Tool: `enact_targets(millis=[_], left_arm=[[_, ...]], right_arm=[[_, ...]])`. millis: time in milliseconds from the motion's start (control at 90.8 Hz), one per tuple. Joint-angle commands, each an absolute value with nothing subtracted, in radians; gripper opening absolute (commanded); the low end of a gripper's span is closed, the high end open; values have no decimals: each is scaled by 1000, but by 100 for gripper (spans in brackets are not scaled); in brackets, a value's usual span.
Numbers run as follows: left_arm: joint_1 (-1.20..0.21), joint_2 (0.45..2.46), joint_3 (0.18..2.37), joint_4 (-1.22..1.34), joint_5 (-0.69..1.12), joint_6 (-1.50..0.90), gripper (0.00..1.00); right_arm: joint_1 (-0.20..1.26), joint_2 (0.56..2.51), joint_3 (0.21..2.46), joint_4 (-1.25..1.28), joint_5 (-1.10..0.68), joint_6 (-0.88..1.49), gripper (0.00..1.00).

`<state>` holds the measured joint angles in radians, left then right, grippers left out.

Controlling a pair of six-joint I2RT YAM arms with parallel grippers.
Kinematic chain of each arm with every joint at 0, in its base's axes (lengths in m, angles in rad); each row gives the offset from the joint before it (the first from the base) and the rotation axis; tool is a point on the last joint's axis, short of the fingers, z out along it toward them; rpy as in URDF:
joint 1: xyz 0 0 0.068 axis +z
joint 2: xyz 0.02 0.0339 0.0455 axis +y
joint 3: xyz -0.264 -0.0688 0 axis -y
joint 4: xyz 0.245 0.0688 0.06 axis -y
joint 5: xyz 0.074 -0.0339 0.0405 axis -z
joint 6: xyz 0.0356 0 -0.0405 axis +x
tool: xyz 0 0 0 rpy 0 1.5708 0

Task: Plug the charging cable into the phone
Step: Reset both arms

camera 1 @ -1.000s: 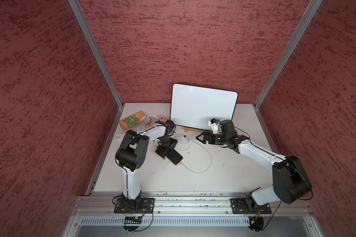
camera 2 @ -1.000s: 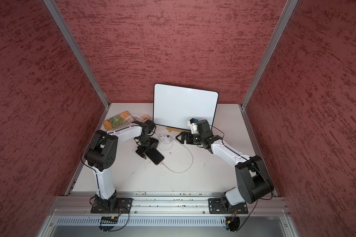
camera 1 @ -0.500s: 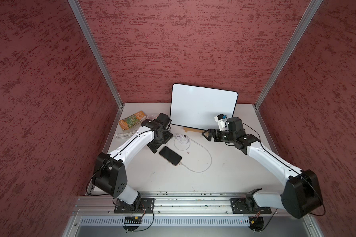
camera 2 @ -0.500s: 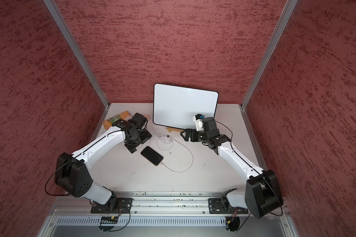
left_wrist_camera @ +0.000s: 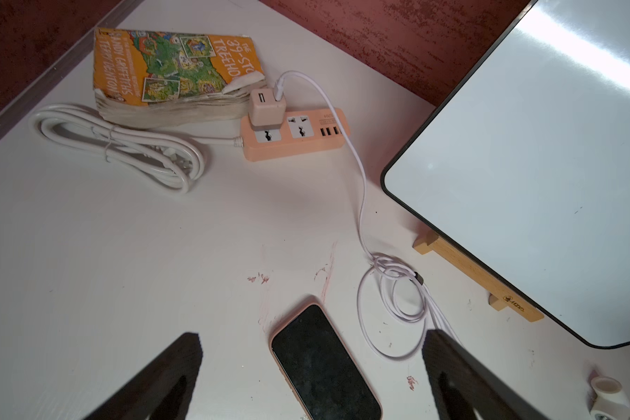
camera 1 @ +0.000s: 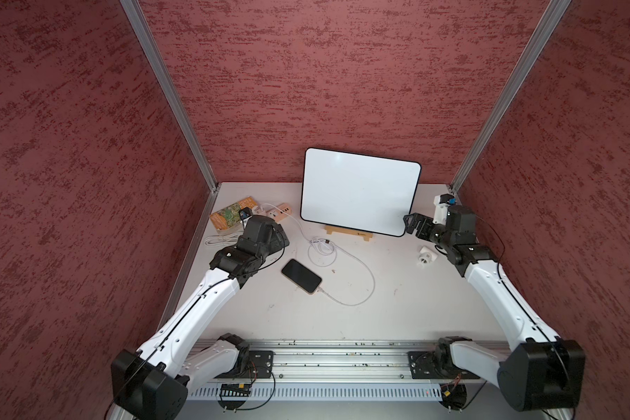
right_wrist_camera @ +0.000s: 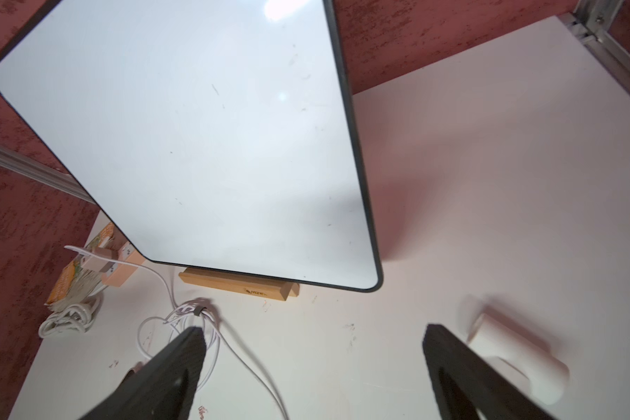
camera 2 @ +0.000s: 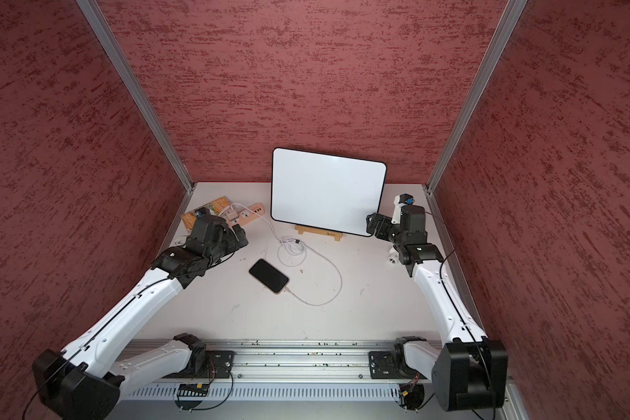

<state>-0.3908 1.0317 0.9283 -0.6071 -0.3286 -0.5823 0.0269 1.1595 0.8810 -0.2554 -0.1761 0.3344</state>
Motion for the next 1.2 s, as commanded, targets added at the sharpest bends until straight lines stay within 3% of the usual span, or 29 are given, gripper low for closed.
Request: enact_targets(millis=[0,220,584,892,1190], left_arm=[[-364,976,860,-408,-396,-415,100],[-285,938,719,-205,-387,-349,100],[-159,1031,623,19,-324,-235,100],[-65,1102,499,297,-264,-13,100],[-14,1305,461,574,-161,0,100]], right_arm=[[14,1138,782,-92,-37,273,99],[12,1159,548,307,35,98,99],[8,1371,421,717,35,6,98],[7,1407,373,830,16,0,99],[7,1415,357,865,29,3,99]])
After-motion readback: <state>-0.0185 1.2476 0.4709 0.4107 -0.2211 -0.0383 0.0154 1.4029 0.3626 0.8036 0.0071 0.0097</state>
